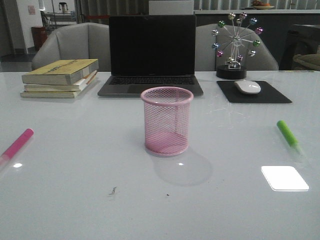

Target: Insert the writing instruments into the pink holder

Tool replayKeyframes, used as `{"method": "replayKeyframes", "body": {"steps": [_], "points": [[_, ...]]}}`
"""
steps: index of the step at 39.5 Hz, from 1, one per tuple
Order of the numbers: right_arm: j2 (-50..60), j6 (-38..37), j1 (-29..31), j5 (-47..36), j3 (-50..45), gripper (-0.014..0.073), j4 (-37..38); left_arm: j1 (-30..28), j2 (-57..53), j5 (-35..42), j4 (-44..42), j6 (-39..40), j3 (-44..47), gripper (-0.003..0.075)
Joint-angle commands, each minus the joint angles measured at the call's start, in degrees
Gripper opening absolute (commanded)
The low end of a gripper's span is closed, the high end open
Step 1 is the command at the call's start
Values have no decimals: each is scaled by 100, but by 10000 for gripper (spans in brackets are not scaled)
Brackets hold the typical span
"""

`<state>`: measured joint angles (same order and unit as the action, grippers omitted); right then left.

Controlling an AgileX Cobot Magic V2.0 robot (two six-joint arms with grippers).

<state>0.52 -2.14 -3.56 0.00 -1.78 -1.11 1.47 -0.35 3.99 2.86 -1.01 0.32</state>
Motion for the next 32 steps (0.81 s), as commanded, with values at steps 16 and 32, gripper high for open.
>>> {"method": "replayKeyframes", "body": {"steps": [16, 32], "points": [[-9, 11, -6, -600, -2, 67, 45, 17, -126, 522, 45, 16, 11, 92], [-9, 11, -6, -1796, 244, 67, 55, 17, -102, 1474, 45, 51, -371, 102]]}}
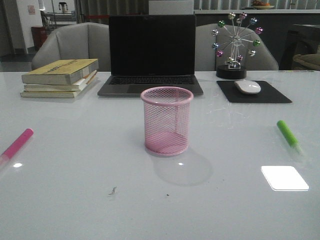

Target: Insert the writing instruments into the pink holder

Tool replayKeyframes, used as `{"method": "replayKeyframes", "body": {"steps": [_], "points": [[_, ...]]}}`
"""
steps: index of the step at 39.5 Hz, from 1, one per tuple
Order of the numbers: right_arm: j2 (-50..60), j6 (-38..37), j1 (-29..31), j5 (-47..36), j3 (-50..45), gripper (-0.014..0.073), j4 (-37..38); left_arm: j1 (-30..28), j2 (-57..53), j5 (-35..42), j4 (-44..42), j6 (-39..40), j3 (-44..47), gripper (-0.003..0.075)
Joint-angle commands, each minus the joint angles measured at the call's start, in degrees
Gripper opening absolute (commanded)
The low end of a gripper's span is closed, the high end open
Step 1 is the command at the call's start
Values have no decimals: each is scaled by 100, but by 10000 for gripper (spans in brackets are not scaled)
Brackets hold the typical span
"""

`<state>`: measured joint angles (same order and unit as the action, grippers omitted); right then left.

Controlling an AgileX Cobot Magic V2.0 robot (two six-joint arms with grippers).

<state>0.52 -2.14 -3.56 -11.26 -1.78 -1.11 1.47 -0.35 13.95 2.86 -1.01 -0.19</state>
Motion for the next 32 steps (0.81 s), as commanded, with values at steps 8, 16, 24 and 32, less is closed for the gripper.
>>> {"method": "replayKeyframes", "body": {"steps": [8, 16, 24, 32], "points": [[-161, 11, -6, 601, 1546, 69, 243, 17, -102, -85, 45, 51, -1275, 259], [-815, 11, -6, 1167, 2487, 69, 382, 17, 80, -512, 45, 51, -1924, 260], [-1697, 11, -6, 1174, 3108, 143, 384, 17, 1020, -552, 45, 51, -2804, 260], [-2457, 11, -6, 1174, 3317, 468, 384, 17, 2238, -563, 33, 51, -3519, 260]]}}
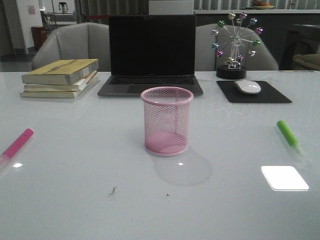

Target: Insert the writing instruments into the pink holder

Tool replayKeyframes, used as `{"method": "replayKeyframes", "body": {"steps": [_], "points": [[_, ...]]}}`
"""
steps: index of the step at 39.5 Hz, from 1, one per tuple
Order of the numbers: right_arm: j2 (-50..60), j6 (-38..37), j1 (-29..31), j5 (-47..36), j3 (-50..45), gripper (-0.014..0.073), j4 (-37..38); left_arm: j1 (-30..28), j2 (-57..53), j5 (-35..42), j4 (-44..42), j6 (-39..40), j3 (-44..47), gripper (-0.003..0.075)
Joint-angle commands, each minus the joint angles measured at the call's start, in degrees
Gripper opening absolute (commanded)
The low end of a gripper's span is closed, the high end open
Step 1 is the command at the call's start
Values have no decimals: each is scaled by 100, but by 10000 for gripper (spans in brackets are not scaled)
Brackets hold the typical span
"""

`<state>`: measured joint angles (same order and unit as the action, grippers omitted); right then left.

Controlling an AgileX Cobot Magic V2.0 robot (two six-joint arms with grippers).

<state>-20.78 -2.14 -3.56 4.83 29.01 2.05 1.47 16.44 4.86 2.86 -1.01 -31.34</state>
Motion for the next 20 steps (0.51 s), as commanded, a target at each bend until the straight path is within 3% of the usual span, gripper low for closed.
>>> {"method": "replayKeyframes", "body": {"steps": [1, 6, 14, 17, 20], "points": [[-391, 11, -6, -425, 239, 504, 68, 17, 680, 347, 33, 51, -466, 260], [-761, 11, -6, -323, 239, 577, 68, 17, 1404, 253, 33, 51, -538, 261], [-1182, 11, -6, -253, 221, 573, 68, 17, 2311, -132, 33, 51, -538, 278], [-1336, 11, -6, -303, 221, 573, 68, 17, 2481, -121, 33, 51, -538, 337], [-1461, 11, -6, -183, 221, 573, -7, 29, 2597, -121, 33, 51, -538, 447]]}}
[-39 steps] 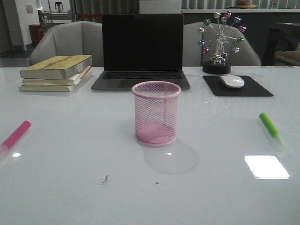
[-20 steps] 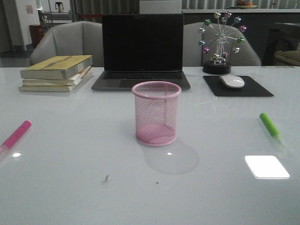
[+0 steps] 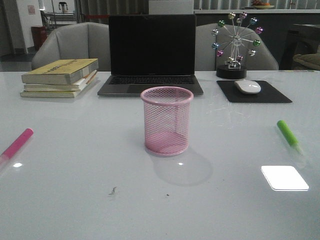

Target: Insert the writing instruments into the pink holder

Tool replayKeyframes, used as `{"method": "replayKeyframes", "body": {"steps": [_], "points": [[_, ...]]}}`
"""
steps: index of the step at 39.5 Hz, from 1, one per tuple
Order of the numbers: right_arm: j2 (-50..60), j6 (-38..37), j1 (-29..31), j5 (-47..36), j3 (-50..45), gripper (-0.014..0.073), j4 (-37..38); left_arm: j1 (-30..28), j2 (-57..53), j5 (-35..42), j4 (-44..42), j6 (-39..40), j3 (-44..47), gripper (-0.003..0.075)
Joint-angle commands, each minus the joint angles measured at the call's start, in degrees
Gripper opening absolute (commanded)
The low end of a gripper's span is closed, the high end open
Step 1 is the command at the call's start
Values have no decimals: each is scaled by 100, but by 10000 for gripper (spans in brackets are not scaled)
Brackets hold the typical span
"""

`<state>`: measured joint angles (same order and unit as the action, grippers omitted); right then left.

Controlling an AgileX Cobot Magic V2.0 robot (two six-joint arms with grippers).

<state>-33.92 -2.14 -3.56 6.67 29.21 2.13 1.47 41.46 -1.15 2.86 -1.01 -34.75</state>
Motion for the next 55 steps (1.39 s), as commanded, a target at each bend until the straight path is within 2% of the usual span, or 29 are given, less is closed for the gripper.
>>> {"method": "replayKeyframes", "body": {"steps": [1, 3, 11, 16, 29, 40, 55], "points": [[-187, 11, -6, -254, 208, 573, -62, 29, 124, 480, 33, 51, -197, 484], [-286, 11, -6, -23, 237, 573, -156, 29, 161, 480, 33, 51, -197, 510], [-889, 11, -6, 1170, 859, 573, -588, 29, 184, 517, 33, 51, -197, 512], [-1450, 11, -6, 1755, 1609, 573, -600, 29, 184, 517, 33, 51, -197, 510], [-3854, 11, -6, 3334, 3850, 573, -600, 29, 184, 514, 33, 51, -177, 510], [-5520, 11, -6, 3774, 4615, 571, -594, 29, 184, 514, 33, 51, -177, 510], [-6944, 1, 6, 3918, 4729, 571, -601, 29, 184, 514, 33, 51, -177, 510]]}}
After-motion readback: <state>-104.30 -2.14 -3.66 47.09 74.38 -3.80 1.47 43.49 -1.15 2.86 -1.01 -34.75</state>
